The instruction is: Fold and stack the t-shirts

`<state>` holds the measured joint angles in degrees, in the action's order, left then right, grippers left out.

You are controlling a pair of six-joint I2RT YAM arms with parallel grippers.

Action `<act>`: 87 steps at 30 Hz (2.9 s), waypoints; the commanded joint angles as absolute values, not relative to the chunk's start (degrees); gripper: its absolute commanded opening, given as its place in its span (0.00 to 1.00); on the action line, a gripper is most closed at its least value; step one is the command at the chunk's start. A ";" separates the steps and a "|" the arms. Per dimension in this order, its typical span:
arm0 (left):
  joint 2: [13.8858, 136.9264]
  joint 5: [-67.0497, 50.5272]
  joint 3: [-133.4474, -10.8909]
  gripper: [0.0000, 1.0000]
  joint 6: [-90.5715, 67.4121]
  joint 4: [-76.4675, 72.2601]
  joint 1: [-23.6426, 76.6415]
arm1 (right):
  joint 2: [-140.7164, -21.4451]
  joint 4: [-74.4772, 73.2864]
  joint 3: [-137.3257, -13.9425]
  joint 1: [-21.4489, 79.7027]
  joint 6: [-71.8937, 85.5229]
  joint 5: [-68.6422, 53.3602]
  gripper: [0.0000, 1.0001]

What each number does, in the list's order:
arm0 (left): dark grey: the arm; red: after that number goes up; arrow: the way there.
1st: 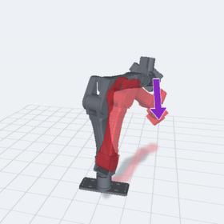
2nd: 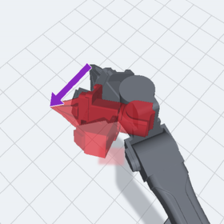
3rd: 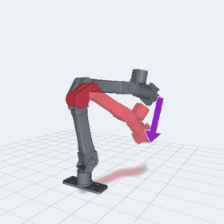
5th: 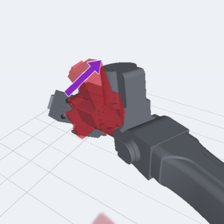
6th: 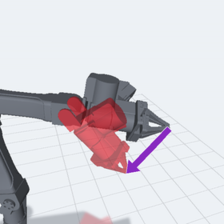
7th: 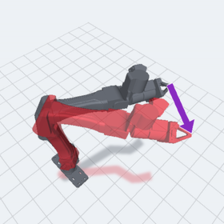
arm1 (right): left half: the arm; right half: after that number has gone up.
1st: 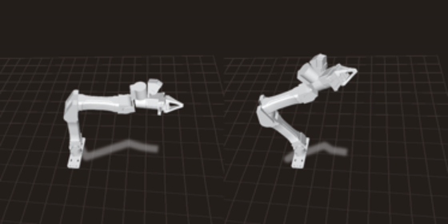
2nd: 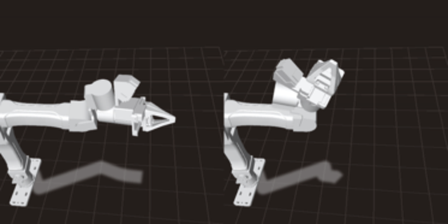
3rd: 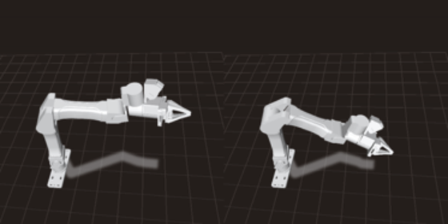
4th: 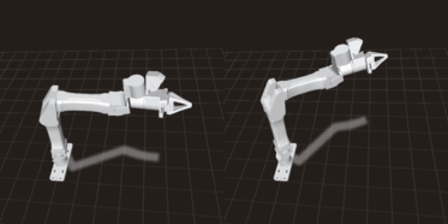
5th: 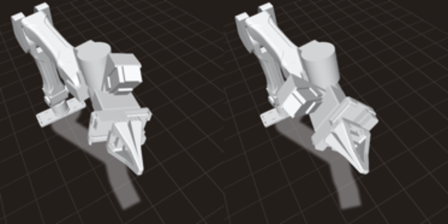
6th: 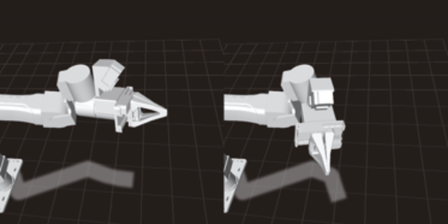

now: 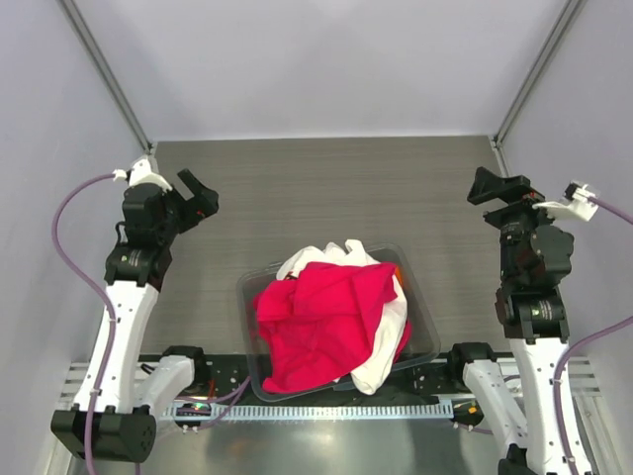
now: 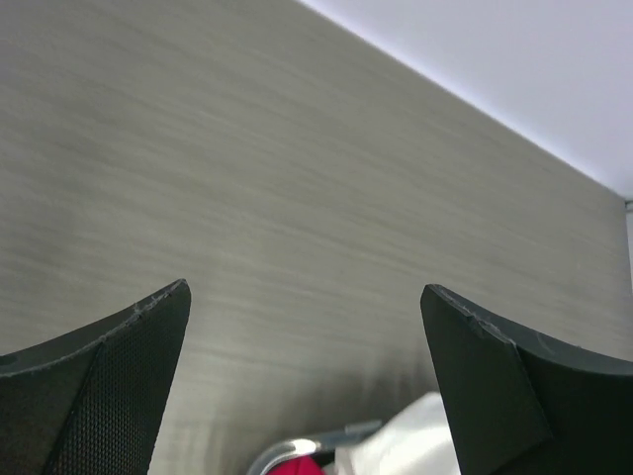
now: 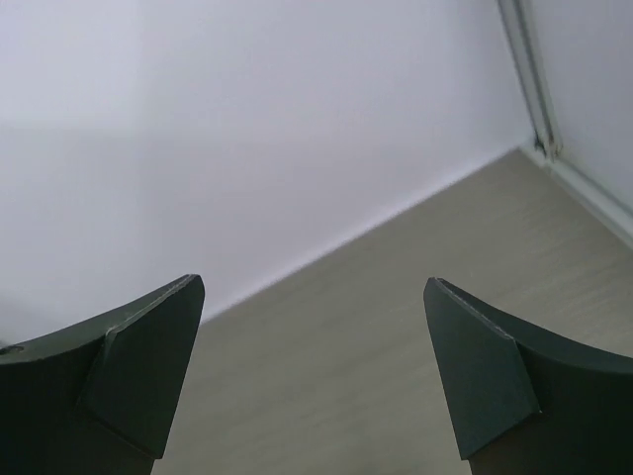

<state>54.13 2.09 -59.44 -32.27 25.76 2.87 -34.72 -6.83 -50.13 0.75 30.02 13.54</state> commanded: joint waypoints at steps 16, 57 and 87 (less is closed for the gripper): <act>40.97 4.48 -52.12 1.00 -33.13 49.57 2.55 | -61.31 -59.49 -76.72 44.94 46.56 24.97 1.00; 38.14 1.68 -50.97 1.00 -31.73 46.23 2.90 | -72.08 -56.67 -137.15 65.04 17.44 68.00 0.01; 85.00 -8.00 -73.13 0.93 -23.64 35.42 26.37 | -74.09 76.90 -73.56 70.29 -106.08 107.14 0.01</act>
